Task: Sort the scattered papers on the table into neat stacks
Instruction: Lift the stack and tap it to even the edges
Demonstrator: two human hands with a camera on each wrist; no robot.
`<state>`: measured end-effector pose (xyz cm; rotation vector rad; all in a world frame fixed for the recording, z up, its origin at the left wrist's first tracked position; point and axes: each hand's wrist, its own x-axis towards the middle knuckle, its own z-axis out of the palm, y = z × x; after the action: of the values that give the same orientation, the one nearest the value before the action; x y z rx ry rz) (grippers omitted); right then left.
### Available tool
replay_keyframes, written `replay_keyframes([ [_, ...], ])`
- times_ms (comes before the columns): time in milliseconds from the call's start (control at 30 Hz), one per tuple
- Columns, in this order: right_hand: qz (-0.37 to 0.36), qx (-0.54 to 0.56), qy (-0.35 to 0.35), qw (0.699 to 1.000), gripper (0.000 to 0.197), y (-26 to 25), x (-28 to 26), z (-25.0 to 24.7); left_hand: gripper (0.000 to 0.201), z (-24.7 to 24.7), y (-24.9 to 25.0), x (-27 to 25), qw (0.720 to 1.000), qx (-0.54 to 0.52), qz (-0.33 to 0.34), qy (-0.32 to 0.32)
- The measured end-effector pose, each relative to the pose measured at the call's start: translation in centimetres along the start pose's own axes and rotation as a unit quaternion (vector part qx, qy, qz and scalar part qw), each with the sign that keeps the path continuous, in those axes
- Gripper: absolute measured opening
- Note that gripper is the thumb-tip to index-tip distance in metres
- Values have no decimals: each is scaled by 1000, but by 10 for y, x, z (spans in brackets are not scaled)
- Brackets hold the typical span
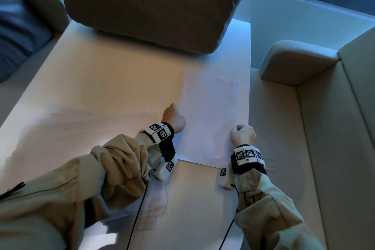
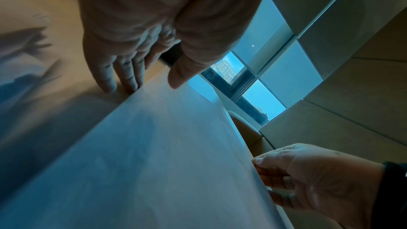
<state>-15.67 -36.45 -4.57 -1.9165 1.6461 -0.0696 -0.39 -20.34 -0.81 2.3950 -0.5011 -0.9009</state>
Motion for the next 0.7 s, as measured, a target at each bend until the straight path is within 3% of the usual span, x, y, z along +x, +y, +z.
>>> replay_keyframes([
  [267,-1,-21,-16,1000,31,-7,2,-1,41,3,2,8,1000,7,-16,-3],
  [400,-11,-36,-21,999,18,-8,0,0,41,4,0,10,1000,5,-20,0],
  [500,-5,-29,-23,999,21,-10,-2,-5,40,0,-1,11,1000,-11,-24,-2],
  [600,-19,-3,7,1000,34,-13,-11,-11,46,-8,-5,7,999,-30,9,11],
  [700,-68,35,35,996,28,-18,-33,-17,43,-27,-14,-4,994,-83,65,31],
])
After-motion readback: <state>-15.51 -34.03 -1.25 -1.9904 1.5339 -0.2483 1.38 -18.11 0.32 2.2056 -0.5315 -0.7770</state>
